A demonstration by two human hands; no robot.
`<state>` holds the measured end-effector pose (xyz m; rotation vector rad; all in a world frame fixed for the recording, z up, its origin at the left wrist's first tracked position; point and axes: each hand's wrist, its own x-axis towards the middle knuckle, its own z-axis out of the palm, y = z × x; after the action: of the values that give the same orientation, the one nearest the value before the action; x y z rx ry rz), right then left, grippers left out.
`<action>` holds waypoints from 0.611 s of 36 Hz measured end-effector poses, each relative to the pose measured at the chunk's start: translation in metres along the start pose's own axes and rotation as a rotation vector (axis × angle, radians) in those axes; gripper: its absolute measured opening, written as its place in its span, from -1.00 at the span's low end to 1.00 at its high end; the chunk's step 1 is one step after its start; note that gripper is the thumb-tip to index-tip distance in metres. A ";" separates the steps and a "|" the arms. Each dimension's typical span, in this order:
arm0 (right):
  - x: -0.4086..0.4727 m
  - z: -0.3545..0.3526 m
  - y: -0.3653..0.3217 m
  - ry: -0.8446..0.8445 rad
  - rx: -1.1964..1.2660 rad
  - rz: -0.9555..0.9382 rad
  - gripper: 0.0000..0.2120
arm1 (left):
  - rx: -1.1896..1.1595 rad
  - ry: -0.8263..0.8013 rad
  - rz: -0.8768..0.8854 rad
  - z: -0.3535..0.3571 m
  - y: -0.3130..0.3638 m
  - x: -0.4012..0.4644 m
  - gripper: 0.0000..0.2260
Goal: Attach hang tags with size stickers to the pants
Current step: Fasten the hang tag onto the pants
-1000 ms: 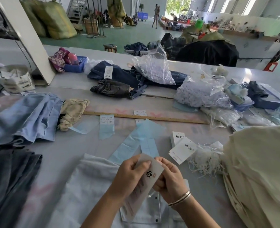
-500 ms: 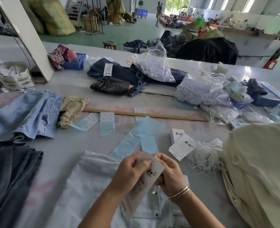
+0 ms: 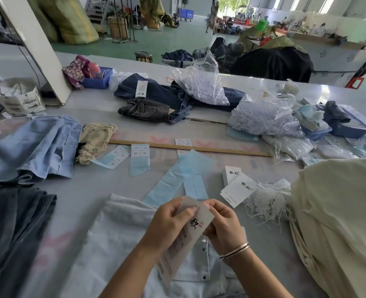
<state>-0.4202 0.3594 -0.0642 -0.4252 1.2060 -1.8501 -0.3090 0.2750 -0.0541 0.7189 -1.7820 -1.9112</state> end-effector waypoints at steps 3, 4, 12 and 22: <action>-0.003 0.004 0.002 0.030 -0.007 0.008 -0.80 | 0.019 0.039 0.008 0.002 0.000 0.002 -0.83; -0.005 0.005 0.003 0.047 -0.008 0.014 -0.78 | 0.026 0.059 0.011 0.002 -0.001 0.002 -0.82; -0.009 0.007 0.008 0.120 0.022 0.070 -0.81 | 0.166 0.093 0.044 0.002 -0.007 0.001 -0.70; -0.011 0.005 0.010 0.162 0.066 0.120 -0.82 | 0.207 0.080 0.037 0.001 -0.009 0.000 -0.73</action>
<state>-0.4054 0.3635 -0.0688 -0.1651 1.2466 -1.8425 -0.3095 0.2767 -0.0630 0.8146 -1.9475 -1.6661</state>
